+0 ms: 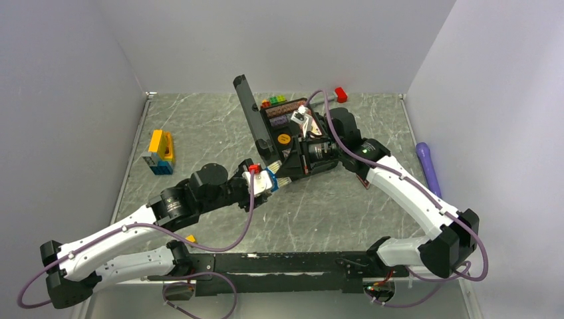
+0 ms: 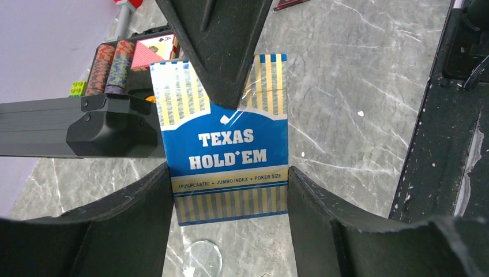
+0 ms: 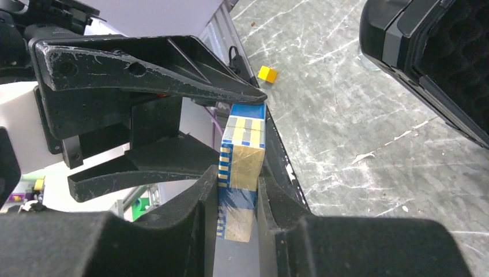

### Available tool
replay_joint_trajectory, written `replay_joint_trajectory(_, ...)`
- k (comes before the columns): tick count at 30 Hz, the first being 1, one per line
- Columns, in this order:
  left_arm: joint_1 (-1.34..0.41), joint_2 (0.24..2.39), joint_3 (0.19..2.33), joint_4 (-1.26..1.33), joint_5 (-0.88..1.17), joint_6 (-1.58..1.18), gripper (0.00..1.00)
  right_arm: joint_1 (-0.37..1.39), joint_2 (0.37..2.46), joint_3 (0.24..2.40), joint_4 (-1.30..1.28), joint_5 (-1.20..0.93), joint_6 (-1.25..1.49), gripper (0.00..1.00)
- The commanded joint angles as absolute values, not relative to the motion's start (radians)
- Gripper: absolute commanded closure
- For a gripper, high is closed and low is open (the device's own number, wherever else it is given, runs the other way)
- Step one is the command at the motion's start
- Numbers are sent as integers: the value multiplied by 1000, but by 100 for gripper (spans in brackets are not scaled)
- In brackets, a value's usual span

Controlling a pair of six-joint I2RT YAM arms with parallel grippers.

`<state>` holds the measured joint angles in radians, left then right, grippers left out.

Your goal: Pack up texas hold em set

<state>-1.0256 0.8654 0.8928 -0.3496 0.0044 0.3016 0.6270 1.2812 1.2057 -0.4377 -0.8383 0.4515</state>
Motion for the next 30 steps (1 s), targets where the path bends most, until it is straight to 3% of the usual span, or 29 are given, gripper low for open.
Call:
replay_joint_trajectory(1, -1031, 843, 948, -246, 3, 276, 38, 644, 1244, 1221, -387, -878, 432, 100)
replay_joint_trajectory(2, -1031, 837, 950, -247, 3, 275, 19, 641, 1230, 1230, -387, -862, 428, 100)
replay_joint_trajectory(3, -1031, 830, 951, -249, 3, 273, 6, 635, 1214, 1238, -383, -849, 427, 100)
replay_joint_trajectory(4, -1031, 821, 951, -246, 3, 276, 1, 623, 1198, 1246, -377, -841, 426, 100)
replay_joint_trajectory(11, -1006, 768, 995, -251, -44, 279, 1, 483, 1111, 1306, -303, -812, 450, 100)
replay_joint_trajectory(15, -858, 762, 1043, -264, -37, 219, 1, 359, 1062, 1262, -139, -719, 535, 100)
replay_joint_trajectory(23, -449, 655, 860, -99, -214, 18, 1, 294, 1087, 992, 314, -203, 790, 100)
replay_joint_trajectory(30, -260, 627, 725, -25, -182, -95, 1, 457, 1189, 722, 655, 315, 856, 100)
